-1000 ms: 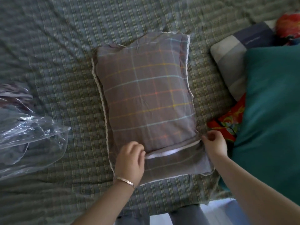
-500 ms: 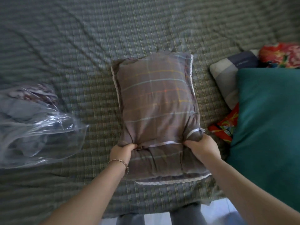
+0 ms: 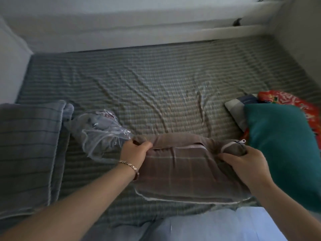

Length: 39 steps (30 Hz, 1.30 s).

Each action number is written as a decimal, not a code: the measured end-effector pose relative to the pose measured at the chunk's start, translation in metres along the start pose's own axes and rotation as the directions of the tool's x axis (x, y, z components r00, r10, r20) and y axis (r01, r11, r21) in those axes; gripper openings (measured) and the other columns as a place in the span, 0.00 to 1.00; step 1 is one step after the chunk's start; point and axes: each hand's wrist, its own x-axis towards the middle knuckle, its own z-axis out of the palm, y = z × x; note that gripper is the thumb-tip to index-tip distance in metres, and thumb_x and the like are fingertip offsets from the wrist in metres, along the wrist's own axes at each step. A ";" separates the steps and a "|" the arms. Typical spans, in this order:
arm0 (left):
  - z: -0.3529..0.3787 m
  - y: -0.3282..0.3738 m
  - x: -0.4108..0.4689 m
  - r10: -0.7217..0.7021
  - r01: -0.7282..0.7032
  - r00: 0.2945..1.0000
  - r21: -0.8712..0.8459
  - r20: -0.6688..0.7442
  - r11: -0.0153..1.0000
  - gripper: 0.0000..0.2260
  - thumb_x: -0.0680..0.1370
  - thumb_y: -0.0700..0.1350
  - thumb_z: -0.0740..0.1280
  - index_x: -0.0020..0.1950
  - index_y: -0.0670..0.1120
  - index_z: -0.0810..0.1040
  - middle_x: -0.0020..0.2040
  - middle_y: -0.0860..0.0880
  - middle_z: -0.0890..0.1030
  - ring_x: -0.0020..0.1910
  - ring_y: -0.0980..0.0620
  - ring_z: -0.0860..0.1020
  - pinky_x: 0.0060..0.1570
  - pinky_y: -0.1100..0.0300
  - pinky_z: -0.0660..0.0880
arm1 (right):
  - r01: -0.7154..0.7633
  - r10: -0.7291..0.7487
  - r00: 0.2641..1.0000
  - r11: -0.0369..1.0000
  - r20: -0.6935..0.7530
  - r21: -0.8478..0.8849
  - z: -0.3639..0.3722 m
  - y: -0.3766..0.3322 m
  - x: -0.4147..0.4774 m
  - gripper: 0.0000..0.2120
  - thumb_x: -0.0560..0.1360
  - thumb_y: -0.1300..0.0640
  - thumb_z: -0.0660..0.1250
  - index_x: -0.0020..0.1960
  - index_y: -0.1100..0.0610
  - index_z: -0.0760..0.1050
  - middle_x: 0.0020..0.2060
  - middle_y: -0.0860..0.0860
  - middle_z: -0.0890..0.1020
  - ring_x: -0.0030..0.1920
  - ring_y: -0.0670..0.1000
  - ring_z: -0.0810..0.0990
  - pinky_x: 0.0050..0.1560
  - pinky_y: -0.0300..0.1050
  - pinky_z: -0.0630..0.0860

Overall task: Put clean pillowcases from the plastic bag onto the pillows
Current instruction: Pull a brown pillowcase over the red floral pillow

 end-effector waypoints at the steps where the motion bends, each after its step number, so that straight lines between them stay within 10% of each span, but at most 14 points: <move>1: -0.012 -0.005 -0.012 -0.019 0.019 1.000 0.005 -0.003 1.000 0.09 0.71 0.38 0.69 0.31 0.43 0.74 0.30 0.48 0.74 0.32 0.51 0.73 0.26 0.70 0.66 | 0.007 -0.006 1.000 1.000 0.031 -0.017 0.000 -0.003 -0.013 0.09 0.66 0.57 0.75 0.31 0.51 0.76 0.29 0.47 0.79 0.33 0.47 0.75 0.31 0.41 0.67; 16: -0.198 -0.109 -0.211 -0.102 0.078 0.972 -0.122 -0.211 0.989 0.03 0.73 0.41 0.70 0.39 0.43 0.78 0.39 0.46 0.79 0.41 0.48 0.75 0.42 0.59 0.66 | 0.231 -0.210 0.953 0.970 0.219 -0.072 0.029 -0.030 -0.244 0.08 0.64 0.51 0.75 0.36 0.50 0.77 0.34 0.45 0.81 0.38 0.48 0.79 0.38 0.43 0.73; 31: -0.555 -0.191 -0.184 0.059 -0.139 0.885 -0.142 -0.461 0.980 0.08 0.71 0.41 0.72 0.34 0.51 0.77 0.34 0.55 0.78 0.35 0.58 0.76 0.35 0.67 0.72 | 0.286 -0.368 0.856 0.923 0.363 0.259 0.284 -0.209 -0.414 0.08 0.64 0.59 0.76 0.31 0.51 0.78 0.24 0.39 0.79 0.27 0.36 0.76 0.29 0.29 0.70; 39: -0.668 -0.222 -0.061 -0.202 0.138 0.969 -0.369 -0.142 0.919 0.06 0.70 0.49 0.71 0.42 0.48 0.80 0.45 0.44 0.82 0.42 0.46 0.81 0.43 0.55 0.77 | 0.018 -0.216 0.849 0.924 0.482 0.381 0.437 -0.279 -0.413 0.09 0.70 0.56 0.72 0.49 0.57 0.79 0.42 0.53 0.82 0.42 0.52 0.80 0.42 0.42 0.75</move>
